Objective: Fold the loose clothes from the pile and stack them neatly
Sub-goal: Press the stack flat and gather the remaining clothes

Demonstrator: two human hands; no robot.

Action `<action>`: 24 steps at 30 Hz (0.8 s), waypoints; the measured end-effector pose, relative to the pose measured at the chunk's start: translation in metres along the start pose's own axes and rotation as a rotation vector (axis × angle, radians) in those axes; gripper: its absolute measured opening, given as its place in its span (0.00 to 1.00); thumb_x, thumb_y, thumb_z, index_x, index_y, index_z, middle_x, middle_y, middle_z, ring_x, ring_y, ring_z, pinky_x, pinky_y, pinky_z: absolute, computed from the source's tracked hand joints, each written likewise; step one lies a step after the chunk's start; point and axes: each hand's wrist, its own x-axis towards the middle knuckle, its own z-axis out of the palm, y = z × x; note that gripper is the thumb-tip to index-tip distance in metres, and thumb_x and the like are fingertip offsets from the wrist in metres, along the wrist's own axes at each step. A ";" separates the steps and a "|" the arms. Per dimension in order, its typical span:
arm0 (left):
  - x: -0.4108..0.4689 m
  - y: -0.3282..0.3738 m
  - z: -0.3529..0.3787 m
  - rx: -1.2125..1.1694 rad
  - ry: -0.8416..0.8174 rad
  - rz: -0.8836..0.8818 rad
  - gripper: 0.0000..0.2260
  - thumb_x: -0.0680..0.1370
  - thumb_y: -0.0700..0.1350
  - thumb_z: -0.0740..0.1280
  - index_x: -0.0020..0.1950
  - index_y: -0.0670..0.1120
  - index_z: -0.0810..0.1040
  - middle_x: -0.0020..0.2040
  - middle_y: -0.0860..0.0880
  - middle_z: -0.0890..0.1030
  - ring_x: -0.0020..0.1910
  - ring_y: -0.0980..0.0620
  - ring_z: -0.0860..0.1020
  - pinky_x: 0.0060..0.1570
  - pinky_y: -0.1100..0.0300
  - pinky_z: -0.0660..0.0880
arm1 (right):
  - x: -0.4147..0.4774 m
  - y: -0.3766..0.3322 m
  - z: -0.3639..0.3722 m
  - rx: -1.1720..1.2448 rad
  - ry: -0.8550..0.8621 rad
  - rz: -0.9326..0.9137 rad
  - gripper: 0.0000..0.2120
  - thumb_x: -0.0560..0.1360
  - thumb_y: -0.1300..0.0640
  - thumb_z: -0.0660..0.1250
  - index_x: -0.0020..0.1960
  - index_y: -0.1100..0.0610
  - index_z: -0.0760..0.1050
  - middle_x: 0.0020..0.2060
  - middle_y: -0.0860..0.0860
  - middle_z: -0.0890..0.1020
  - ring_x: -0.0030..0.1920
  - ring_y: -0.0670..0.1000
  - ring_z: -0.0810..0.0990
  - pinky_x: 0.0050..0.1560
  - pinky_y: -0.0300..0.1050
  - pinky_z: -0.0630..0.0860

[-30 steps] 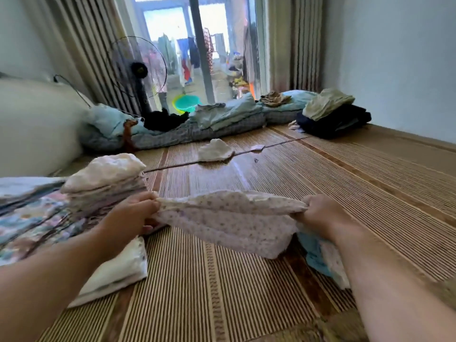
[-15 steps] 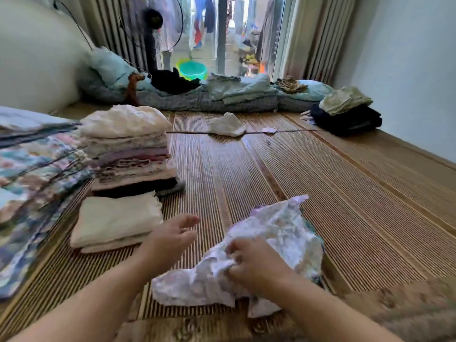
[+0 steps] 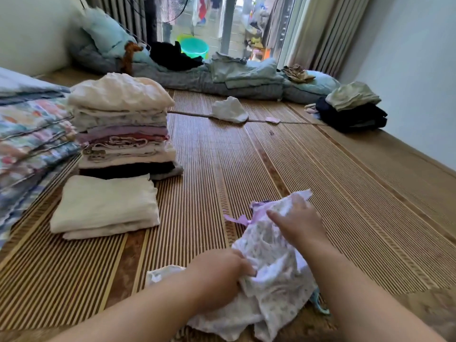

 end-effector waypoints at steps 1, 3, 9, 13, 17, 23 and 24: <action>-0.001 0.002 0.002 -0.001 -0.022 0.044 0.23 0.74 0.41 0.62 0.67 0.58 0.74 0.68 0.57 0.72 0.67 0.55 0.71 0.65 0.58 0.69 | 0.008 0.002 0.002 0.038 0.032 0.074 0.43 0.71 0.34 0.65 0.77 0.54 0.53 0.73 0.58 0.63 0.71 0.62 0.64 0.66 0.60 0.63; -0.005 0.005 0.005 -0.011 -0.035 0.103 0.22 0.75 0.45 0.63 0.68 0.59 0.72 0.71 0.59 0.70 0.69 0.59 0.69 0.66 0.60 0.69 | 0.022 0.009 0.008 0.140 0.010 0.221 0.48 0.70 0.34 0.67 0.78 0.55 0.49 0.73 0.60 0.63 0.71 0.63 0.62 0.68 0.63 0.62; -0.008 0.000 0.000 -0.141 -0.083 0.103 0.22 0.76 0.54 0.66 0.70 0.58 0.71 0.71 0.61 0.68 0.68 0.65 0.66 0.68 0.66 0.64 | 0.033 0.024 0.016 0.426 0.046 0.139 0.09 0.75 0.50 0.67 0.44 0.55 0.80 0.36 0.52 0.80 0.36 0.52 0.77 0.34 0.43 0.69; -0.001 -0.011 -0.008 -0.451 -0.060 -0.116 0.18 0.75 0.57 0.69 0.64 0.58 0.77 0.63 0.59 0.78 0.58 0.62 0.76 0.58 0.64 0.73 | 0.029 0.003 -0.016 0.801 0.036 -0.024 0.06 0.76 0.58 0.63 0.43 0.54 0.77 0.40 0.52 0.81 0.42 0.54 0.79 0.43 0.45 0.73; 0.005 -0.021 -0.019 -0.715 0.048 -0.245 0.12 0.75 0.56 0.68 0.58 0.59 0.78 0.53 0.61 0.80 0.47 0.67 0.79 0.47 0.66 0.77 | 0.000 -0.022 -0.070 1.490 -0.497 -0.159 0.09 0.72 0.61 0.60 0.46 0.54 0.78 0.42 0.57 0.80 0.39 0.53 0.81 0.43 0.48 0.78; 0.007 -0.024 -0.040 -0.727 0.373 -0.369 0.38 0.65 0.57 0.78 0.67 0.60 0.59 0.66 0.48 0.65 0.64 0.50 0.69 0.65 0.50 0.71 | -0.047 -0.026 -0.111 1.721 -0.861 -0.273 0.17 0.67 0.63 0.68 0.53 0.69 0.77 0.53 0.68 0.80 0.55 0.65 0.80 0.57 0.60 0.76; 0.007 -0.023 -0.044 -0.779 0.345 -0.319 0.38 0.65 0.54 0.78 0.67 0.64 0.58 0.70 0.47 0.62 0.68 0.48 0.66 0.69 0.48 0.67 | -0.051 -0.027 -0.112 1.738 -0.921 -0.332 0.17 0.73 0.65 0.61 0.58 0.74 0.73 0.56 0.72 0.76 0.59 0.69 0.76 0.64 0.62 0.70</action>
